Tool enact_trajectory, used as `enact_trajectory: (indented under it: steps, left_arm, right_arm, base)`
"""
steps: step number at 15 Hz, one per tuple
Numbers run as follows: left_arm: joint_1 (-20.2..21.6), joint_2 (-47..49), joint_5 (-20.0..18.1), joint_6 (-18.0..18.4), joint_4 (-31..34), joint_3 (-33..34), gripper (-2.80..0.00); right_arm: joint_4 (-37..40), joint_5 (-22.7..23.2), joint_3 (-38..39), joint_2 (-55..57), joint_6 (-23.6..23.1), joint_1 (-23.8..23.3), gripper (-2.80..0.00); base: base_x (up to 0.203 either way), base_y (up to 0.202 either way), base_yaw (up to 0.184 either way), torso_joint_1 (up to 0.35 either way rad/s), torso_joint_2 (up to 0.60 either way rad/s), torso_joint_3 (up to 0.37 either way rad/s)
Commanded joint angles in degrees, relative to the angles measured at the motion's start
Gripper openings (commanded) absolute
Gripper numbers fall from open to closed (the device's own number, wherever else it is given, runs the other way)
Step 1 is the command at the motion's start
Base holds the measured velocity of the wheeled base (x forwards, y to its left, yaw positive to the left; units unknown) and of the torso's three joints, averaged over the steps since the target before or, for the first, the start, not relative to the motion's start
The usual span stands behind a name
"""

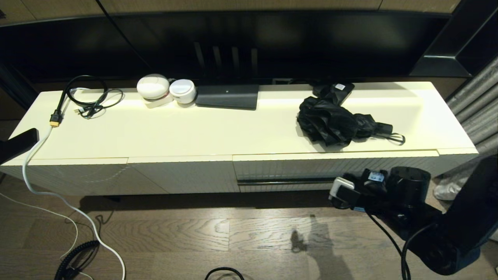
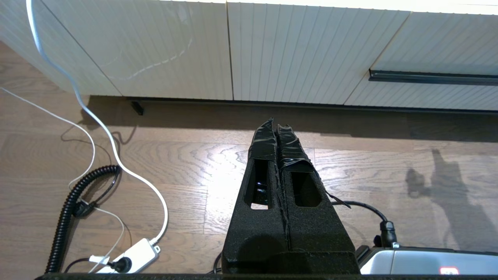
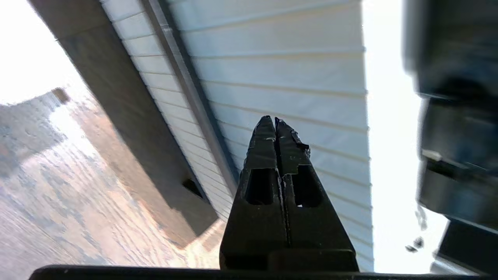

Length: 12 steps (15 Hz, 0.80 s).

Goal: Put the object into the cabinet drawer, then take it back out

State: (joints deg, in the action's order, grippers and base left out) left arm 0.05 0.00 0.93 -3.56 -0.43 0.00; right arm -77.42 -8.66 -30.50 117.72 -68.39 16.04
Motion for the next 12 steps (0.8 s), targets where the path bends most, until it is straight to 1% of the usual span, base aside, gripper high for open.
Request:
enact_trajectory:
  steps: [1,4,7,9,10,11,12]
  left_arm:
    - [0.0,0.0,0.0,0.0,0.0,0.0,-2.80]
    - [0.0,0.0,0.0,0.0,0.0,0.0,-2.80]
    - [0.0,0.0,0.0,0.0,0.0,0.0,-2.80]
    - [0.0,0.0,0.0,0.0,0.0,0.0,-2.80]
    - [0.0,0.0,0.0,0.0,0.0,0.0,-2.80]
    - [0.0,0.0,0.0,0.0,0.0,0.0,-2.80]
    - [0.0,0.0,0.0,0.0,0.0,0.0,-2.80]
  right_arm:
    - [-0.5,0.0,4.6,-10.3,-0.4,0.1,-2.80]
    - [1.4,-0.2,9.0,-23.2,-0.1,-0.2,-2.80]
    - [8.1,-1.2,9.9,-37.4,0.2,-0.6,-2.80]
    - [11.1,-4.1,10.4,-46.5,0.9,-1.7,-2.80]
    - [13.5,-6.8,10.4,-51.3,1.8,-2.6,-2.80]
    - [17.4,-9.5,10.1,-56.4,3.6,-3.7,-2.80]
    - [22.4,-11.3,9.4,-61.0,6.0,-5.1,-2.80]
  base:
    - [0.000,0.000,0.000,0.000,0.00,0.000]
    - [0.000,0.000,0.000,0.000,0.00,0.000]
    - [0.000,0.000,0.000,0.000,0.00,0.000]
    - [0.000,0.000,0.000,0.000,0.00,0.000]
    - [0.000,0.000,0.000,0.000,0.00,0.000]
    - [0.000,0.000,0.000,0.000,0.00,0.000]
    - [0.000,0.000,0.000,0.000,0.00,0.000]
